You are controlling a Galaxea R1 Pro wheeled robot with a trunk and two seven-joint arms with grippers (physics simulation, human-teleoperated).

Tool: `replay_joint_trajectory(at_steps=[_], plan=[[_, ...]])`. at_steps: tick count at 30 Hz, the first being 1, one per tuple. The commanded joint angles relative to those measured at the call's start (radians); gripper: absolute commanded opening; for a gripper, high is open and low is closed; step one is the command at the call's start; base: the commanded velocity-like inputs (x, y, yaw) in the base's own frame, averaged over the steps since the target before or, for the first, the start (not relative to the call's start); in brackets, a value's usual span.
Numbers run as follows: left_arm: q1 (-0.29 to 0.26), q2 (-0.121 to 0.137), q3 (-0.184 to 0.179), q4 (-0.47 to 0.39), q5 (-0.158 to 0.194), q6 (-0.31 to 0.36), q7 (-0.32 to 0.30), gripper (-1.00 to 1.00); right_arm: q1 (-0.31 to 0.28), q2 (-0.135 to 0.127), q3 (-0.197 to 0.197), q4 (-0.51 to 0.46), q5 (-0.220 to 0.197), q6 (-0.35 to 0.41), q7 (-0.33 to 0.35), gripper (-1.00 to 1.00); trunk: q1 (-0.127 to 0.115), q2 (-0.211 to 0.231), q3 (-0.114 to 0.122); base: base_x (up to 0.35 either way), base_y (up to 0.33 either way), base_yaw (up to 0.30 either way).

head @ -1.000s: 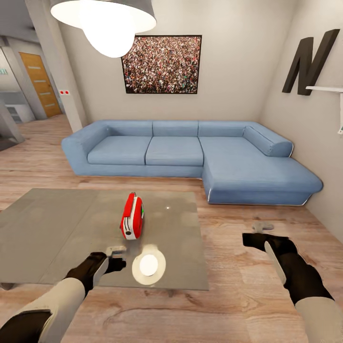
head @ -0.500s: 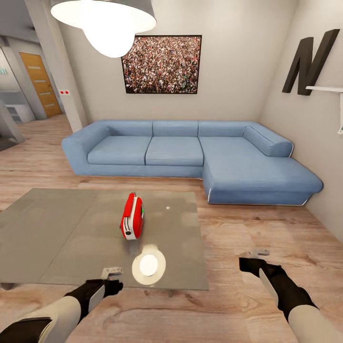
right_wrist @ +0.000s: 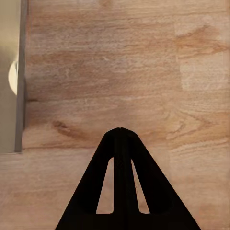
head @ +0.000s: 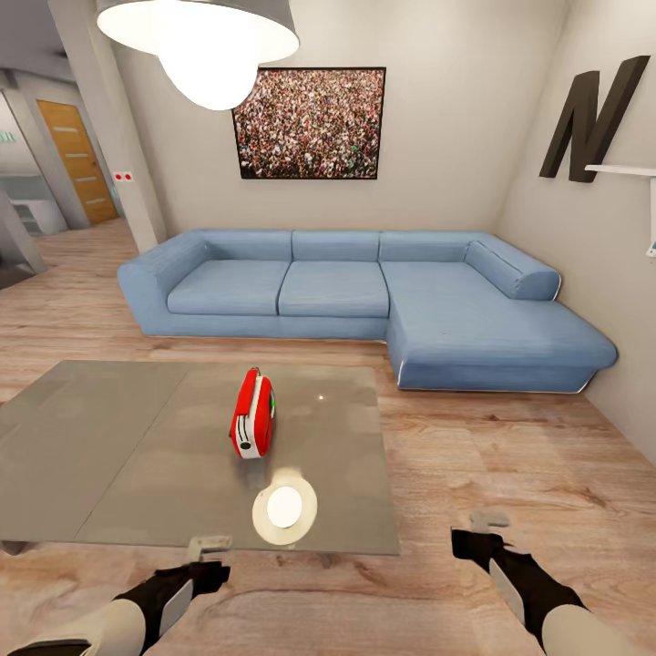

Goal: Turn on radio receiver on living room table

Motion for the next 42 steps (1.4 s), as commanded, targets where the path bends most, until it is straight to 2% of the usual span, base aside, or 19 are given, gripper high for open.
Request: replay_joint_trajectory(at_steps=[1,2,4,5,8,11,12,20,23,24,25,29,32,42], plan=[[0.011,0.0,0.0,0.0,0.0,-0.025,0.0,1.0,0.0,0.0,0.0,0.03,0.0,-0.03,0.0,-1.0,0.0,0.0,0.0,0.0,0.0,0.0],[0.033,0.0,0.0,0.0,0.001,-0.066,0.0,1.0,0.0,0.0,0.0,0.087,0.001,-0.08,0.0,-1.0,0.0,0.0,0.0,0.0,0.0,0.0],[0.054,0.001,0.0,0.001,0.0,-0.08,0.0,1.0,0.0,0.0,0.0,0.154,0.001,-0.141,0.0,-1.0,0.0,0.0,0.0,0.0,0.0,0.0],[0.081,0.003,0.0,0.0,0.0,-0.087,0.0,1.0,0.0,0.001,0.0,0.215,0.001,-0.202,0.001,-1.0,0.0,0.0,0.0,0.0,0.0,0.0],[0.129,0.017,0.0,0.0,0.001,-0.129,0.0,1.0,0.001,0.003,0.0,0.293,0.006,-0.257,0.038,-1.0,0.0,0.0,0.0,0.0,0.0,0.0],[0.159,0.025,0.0,-0.001,0.0,-0.143,0.0,1.0,0.005,0.004,0.0,0.31,0.01,-0.282,0.059,-1.0,0.0,0.0,0.0,0.0,0.0,0.0],[0.196,0.037,0.0,-0.001,0.001,-0.158,0.0,1.0,0.032,0.005,0.0,0.317,0.013,-0.297,0.069,-1.0,0.0,0.0,0.0,0.0,0.0,0.0],[0.279,0.062,0.0,0.0,0.002,-0.202,-0.012,1.0,0.098,0.007,0.0,0.32,0.013,-0.302,0.072,-1.0,0.0,0.0,0.0,0.0,0.0,0.0],[0.296,0.072,0.001,-0.001,0.002,-0.205,-0.038,1.0,0.115,0.008,0.0,0.32,0.013,-0.302,0.072,-1.0,0.0,0.0,0.0,0.0,0.0,0.0],[0.306,0.091,0.001,0.001,0.003,-0.206,-0.09,1.0,0.139,0.01,0.0,0.32,0.013,-0.302,0.072,-1.0,0.0,0.0,0.0,0.0,0.0,0.0],[0.308,0.095,0.001,0.004,0.004,-0.206,-0.105,1.0,0.146,0.012,0.0,0.32,0.013,-0.302,0.072,-1.0,0.0,0.0,0.0,0.0,0.0,0.0],[0.338,0.106,0.001,0.013,0.004,-0.213,-0.132,1.0,0.164,0.015,0.0,0.321,0.013,-0.3,0.072,-1.0,0.0,0.0,0.0,0.0,0.0,0.0],[0.365,0.111,0.001,0.019,0.002,-0.245,-0.135,1.0,0.176,0.017,0.0,0.321,0.013,-0.295,0.069,-1.0,0.0,0.0,0.0,0.0,0.0,0.0],[0.371,0.109,0.0,0.082,0.001,-0.245,-0.129,1.0,0.181,0.02,-0.001,0.32,0.013,-0.285,0.055,-1.0,0.0,0.0,0.0,0.0,0.0,0.0]])
